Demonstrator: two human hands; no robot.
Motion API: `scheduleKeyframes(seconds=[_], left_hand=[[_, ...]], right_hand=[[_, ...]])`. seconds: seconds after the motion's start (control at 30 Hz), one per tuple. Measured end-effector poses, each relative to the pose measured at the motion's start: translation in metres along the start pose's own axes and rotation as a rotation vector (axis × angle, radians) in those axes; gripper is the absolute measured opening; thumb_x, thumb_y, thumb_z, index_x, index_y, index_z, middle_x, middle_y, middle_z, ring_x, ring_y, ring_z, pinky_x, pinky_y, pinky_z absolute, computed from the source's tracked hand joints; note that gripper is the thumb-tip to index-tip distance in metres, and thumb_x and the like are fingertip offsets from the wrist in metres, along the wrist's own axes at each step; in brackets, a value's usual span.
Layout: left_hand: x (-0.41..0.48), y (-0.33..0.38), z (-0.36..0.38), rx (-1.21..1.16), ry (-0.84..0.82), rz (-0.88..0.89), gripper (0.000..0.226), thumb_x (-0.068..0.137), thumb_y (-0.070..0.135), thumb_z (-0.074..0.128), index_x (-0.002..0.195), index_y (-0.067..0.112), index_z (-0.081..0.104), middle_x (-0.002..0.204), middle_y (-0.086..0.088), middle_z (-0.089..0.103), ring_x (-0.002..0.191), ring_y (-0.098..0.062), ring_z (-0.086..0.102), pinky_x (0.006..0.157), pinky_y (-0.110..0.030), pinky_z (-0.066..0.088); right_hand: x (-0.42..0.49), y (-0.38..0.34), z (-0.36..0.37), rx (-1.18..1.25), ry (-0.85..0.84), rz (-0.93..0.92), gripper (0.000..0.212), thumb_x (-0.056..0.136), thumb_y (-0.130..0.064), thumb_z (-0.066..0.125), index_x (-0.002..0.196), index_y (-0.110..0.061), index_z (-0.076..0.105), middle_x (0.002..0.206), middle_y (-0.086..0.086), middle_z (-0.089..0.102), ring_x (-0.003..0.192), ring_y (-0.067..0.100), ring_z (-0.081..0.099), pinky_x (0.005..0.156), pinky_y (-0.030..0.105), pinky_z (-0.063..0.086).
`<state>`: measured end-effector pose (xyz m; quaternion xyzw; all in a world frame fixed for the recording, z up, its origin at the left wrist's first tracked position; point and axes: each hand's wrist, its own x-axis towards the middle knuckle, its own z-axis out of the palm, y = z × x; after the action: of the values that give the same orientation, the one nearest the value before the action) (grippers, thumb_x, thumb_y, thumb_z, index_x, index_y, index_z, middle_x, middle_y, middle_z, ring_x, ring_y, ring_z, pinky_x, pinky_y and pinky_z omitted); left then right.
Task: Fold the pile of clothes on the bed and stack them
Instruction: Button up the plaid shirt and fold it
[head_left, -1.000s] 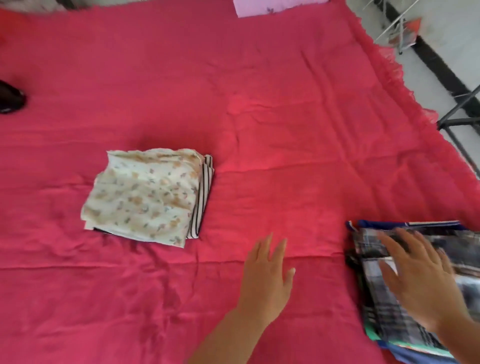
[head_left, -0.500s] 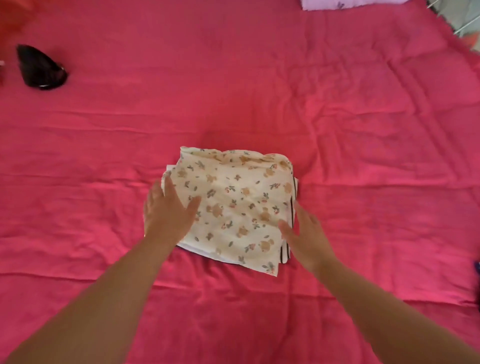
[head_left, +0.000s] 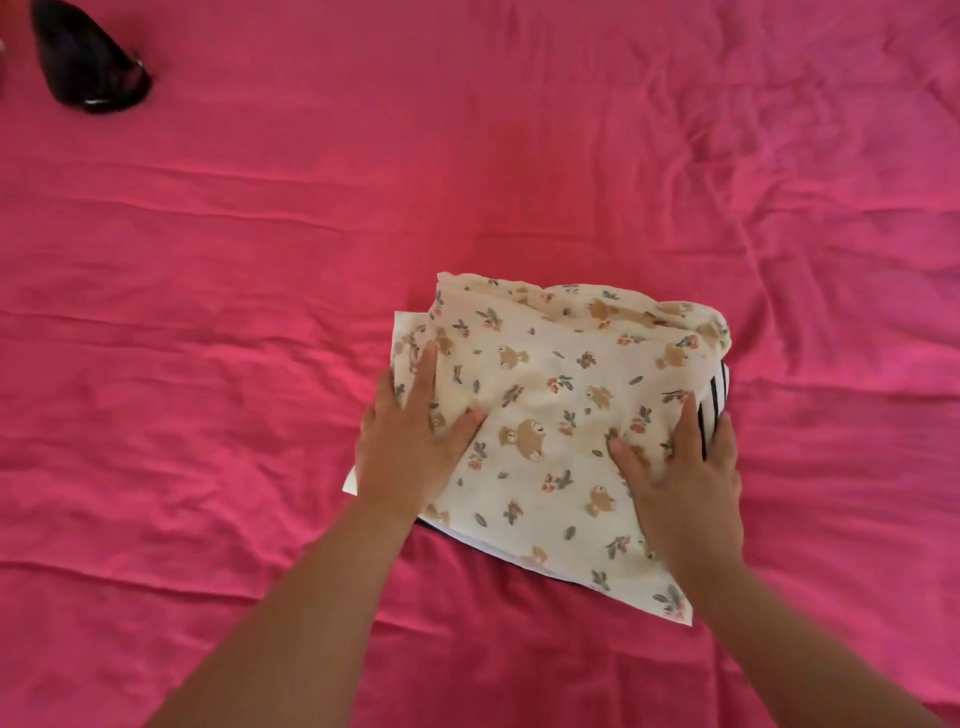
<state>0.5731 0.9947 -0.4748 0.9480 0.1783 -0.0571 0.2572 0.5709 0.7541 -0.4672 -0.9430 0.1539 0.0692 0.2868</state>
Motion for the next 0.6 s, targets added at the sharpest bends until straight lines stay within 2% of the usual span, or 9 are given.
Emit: scheduleKeyframes(seconds=[0.17,0.27,0.33,0.4,0.47,0.53,0.6], left_hand=[[0.013,-0.007,0.004,0.010,-0.042,0.009,0.088,0.063,0.087,0.027,0.139,0.056,-0.005,0.152,-0.011,0.017,0.134,-0.035,0.030,0.107,-0.049,0.032],[0.023,-0.008,0.003,0.005,-0.085,-0.040,0.090,0.062,0.085,0.035,0.139,0.057,-0.001,0.150,-0.015,0.019,0.130,-0.034,0.037,0.102,-0.046,0.037],[0.028,-0.007,0.002,-0.025,-0.114,-0.061,0.091,0.063,0.081,0.043,0.140,0.055,0.001,0.144,-0.019,0.028,0.129,-0.035,0.036,0.102,-0.046,0.037],[0.033,-0.005,0.000,-0.050,-0.140,-0.050,0.091,0.069,0.073,0.051,0.144,0.049,0.005,0.131,-0.018,0.047,0.122,-0.034,0.043,0.099,-0.041,0.041],[0.032,0.001,-0.004,-0.069,-0.124,0.009,0.087,0.076,0.062,0.058,0.146,0.040,0.012,0.115,-0.010,0.062,0.107,-0.029,0.055,0.085,-0.029,0.043],[0.025,0.007,-0.007,-0.080,-0.080,0.049,0.082,0.080,0.050,0.063,0.147,0.036,0.017,0.091,-0.006,0.066,0.089,-0.024,0.061,0.071,-0.024,0.038],[0.014,0.014,-0.011,-0.087,-0.043,0.059,0.079,0.082,0.044,0.064,0.147,0.033,0.021,0.073,-0.002,0.059,0.075,-0.020,0.058,0.066,-0.026,0.039]], right_hand=[[0.012,-0.005,0.006,-0.093,-0.042,-0.012,0.080,0.072,-0.071,0.047,0.140,-0.048,0.010,0.154,0.002,0.004,0.134,0.042,0.023,0.097,0.053,0.039],[0.022,-0.010,0.010,-0.138,-0.075,0.001,0.075,0.076,-0.066,0.049,0.139,-0.050,0.012,0.152,0.006,0.004,0.125,0.045,0.038,0.089,0.049,0.044],[0.027,-0.013,0.010,-0.170,-0.109,0.018,0.074,0.079,-0.065,0.049,0.140,-0.050,0.011,0.151,0.009,0.004,0.116,0.045,0.047,0.081,0.044,0.045],[0.029,-0.015,0.010,-0.185,-0.124,0.010,0.070,0.081,-0.061,0.050,0.140,-0.049,0.013,0.150,0.013,0.006,0.104,0.041,0.055,0.067,0.035,0.042],[0.029,-0.017,0.009,-0.169,-0.118,-0.014,0.064,0.084,-0.051,0.052,0.139,-0.048,0.018,0.148,0.013,0.011,0.080,0.032,0.056,0.052,0.024,0.032],[0.029,-0.019,0.005,-0.159,-0.123,-0.047,0.057,0.086,-0.036,0.052,0.136,-0.044,0.027,0.146,0.013,0.015,0.064,0.024,0.046,0.048,0.022,0.028],[0.027,-0.020,-0.003,-0.167,-0.119,-0.101,0.052,0.084,-0.024,0.050,0.131,-0.042,0.035,0.144,0.011,0.018,0.065,0.023,0.045,0.048,0.022,0.030]])
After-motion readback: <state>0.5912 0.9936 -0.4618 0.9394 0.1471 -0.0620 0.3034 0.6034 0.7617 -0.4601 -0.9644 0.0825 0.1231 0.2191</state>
